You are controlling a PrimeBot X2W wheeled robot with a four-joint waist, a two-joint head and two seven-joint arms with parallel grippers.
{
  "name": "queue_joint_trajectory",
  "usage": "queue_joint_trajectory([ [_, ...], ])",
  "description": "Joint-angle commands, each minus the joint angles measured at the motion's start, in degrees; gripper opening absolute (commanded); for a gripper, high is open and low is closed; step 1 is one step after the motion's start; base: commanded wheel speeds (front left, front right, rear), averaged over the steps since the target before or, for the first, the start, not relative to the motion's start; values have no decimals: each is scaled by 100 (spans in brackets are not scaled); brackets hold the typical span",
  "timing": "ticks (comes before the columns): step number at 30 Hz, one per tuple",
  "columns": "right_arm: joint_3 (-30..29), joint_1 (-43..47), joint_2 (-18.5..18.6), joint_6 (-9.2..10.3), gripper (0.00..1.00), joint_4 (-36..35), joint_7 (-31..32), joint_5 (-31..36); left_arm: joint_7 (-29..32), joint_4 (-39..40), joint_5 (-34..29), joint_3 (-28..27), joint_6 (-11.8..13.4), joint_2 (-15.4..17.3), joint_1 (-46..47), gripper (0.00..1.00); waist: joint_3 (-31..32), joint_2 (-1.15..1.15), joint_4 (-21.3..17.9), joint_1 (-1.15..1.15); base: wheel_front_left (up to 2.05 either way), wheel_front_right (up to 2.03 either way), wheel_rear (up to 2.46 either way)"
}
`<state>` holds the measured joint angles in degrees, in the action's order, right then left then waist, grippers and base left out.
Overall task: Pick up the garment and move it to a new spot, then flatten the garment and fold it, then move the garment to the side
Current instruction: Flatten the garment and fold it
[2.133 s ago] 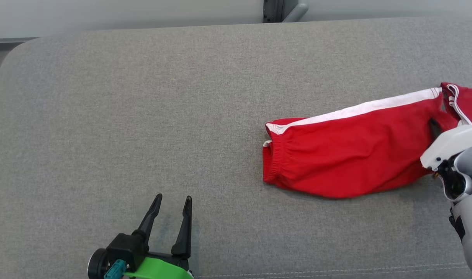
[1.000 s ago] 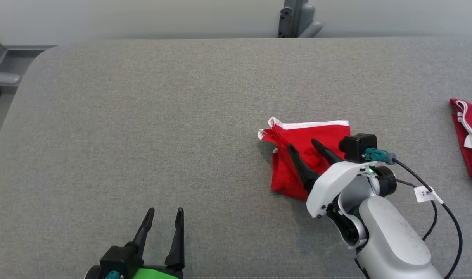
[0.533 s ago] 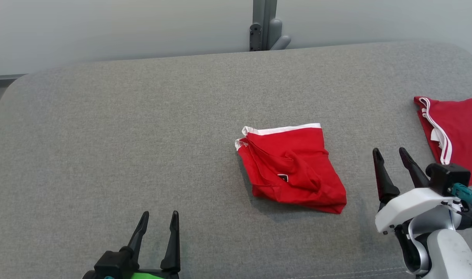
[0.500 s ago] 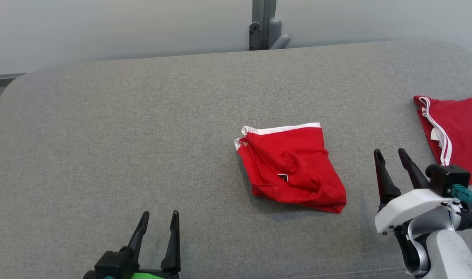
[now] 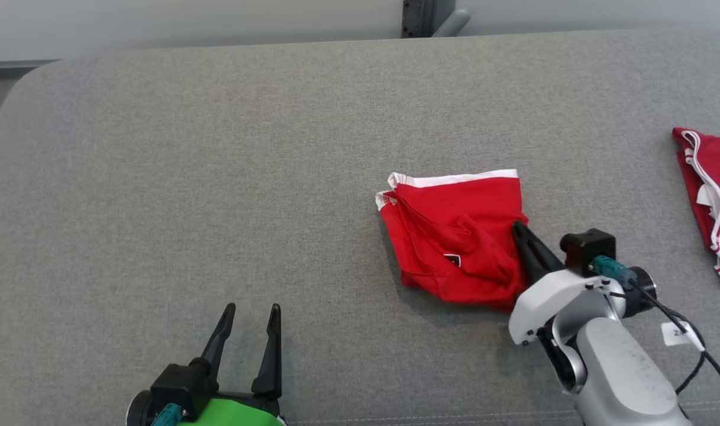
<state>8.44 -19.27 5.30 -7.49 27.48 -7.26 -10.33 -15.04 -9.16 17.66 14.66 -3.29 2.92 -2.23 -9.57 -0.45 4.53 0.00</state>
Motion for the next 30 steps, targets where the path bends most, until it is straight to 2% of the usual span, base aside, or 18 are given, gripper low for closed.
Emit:
queue_joint_trajectory([
  [1, 188, -153, -8, 1, 0, 256, -85, 15, -15, -23, -6, -5, -21, 1, 106, 100, -87, 45, 123, 0, 0, 0, 0],
  [3, 344, -224, -14, 1, 0, 415, -119, 44, -15, -34, 1, 6, -25, 1, 118, 100, -86, 45, 153, 0, 0, 0, 0],
  [9, 1418, -383, -111, 1, 0, 978, -267, -331, -15, -72, 78, 49, 49, 0, 76, 100, 17, 45, 294, 0, 0, 0, 0],
  [12, 2163, -295, -162, 1, 0, 1021, -288, -711, -15, -96, 93, 70, 67, 0, -17, 100, 123, 45, 361, 0, 0, 0, 0],
  [18, 2872, -295, -173, 1, 0, 914, -274, -1167, -15, -66, 109, 54, 96, 0, -100, 100, 222, 45, 396, 0, 0, 0, 0],
  [25, 3222, -195, -135, 1, 0, 764, -386, -1388, -15, -22, 120, 2, 135, 1, -223, 100, 448, 45, 334, 0, 0, 0, 0],
  [30, 2954, 78, 97, 1, 0, 404, -540, -1392, -15, 27, 126, -96, 181, 1, -391, 100, 697, 45, 228, 0, 0, 0, 0],
])
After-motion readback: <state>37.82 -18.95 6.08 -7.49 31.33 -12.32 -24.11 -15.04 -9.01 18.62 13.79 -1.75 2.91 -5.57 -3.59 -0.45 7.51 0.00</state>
